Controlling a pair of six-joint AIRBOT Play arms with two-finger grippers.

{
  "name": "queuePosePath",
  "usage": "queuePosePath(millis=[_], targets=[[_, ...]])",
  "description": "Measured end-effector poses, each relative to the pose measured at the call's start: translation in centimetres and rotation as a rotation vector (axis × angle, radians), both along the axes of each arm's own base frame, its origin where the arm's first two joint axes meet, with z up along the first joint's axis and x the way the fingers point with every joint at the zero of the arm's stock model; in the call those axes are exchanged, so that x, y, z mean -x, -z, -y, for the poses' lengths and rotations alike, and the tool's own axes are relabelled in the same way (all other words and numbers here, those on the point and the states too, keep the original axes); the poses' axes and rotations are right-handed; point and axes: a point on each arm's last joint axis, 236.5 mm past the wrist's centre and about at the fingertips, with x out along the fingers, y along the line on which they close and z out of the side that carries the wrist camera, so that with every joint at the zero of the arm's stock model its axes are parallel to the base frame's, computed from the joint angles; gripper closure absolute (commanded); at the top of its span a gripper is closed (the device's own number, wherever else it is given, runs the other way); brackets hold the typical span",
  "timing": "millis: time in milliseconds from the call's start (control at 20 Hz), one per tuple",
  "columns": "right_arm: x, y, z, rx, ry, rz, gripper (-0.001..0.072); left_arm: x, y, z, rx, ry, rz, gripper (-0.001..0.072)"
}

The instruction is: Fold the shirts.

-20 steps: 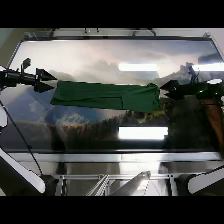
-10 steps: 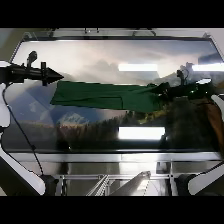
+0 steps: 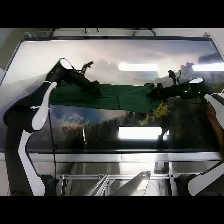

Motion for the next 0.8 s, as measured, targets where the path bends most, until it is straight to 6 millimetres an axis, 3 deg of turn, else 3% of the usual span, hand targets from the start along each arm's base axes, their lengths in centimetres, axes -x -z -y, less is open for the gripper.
queuePosePath(millis=[200, 300, 350, 450, 550, 700, 800], targets=[[-0.2, -2.4, 1.2, -0.018, 0.013, 0.033, 0.0688, 1.5, 1.4, 3.5, -0.071, 0.097, 0.013, 0.0682], [-0.1, -4.0, 1.9, -0.028, 0.015, 0.054, 0.0688, 1.3, 0.6, 4.4, -0.074, 0.112, 0.042, 0.0682], [0.0, -4.8, 2.1, -0.031, 0.013, 0.067, 0.0688, 1.0, -0.9, 4.8, -0.051, 0.108, 0.064, 0.0681], [0.1, -7.1, 2.0, -0.046, 0.016, 0.099, 0.0688, -0.1, -5.9, 4.9, 0.034, 0.078, 0.128, 0.0681], [-0.1, -10.0, 0.5, -0.086, 0.009, 0.147, 0.0688, -0.7, -11.5, 3.4, 0.139, 0.041, 0.18, 0.0681], [-0.4, -15.0, -5.0, -0.183, -0.023, 0.233, 0.0688, -0.9, -21.7, -0.4, 0.351, -0.03, 0.265, 0.0681], [-0.5, -17.7, -10.6, -0.218, -0.059, 0.301, 0.0688, -0.4, -27.7, -3.7, 0.46, -0.07, 0.329, 0.0681]])
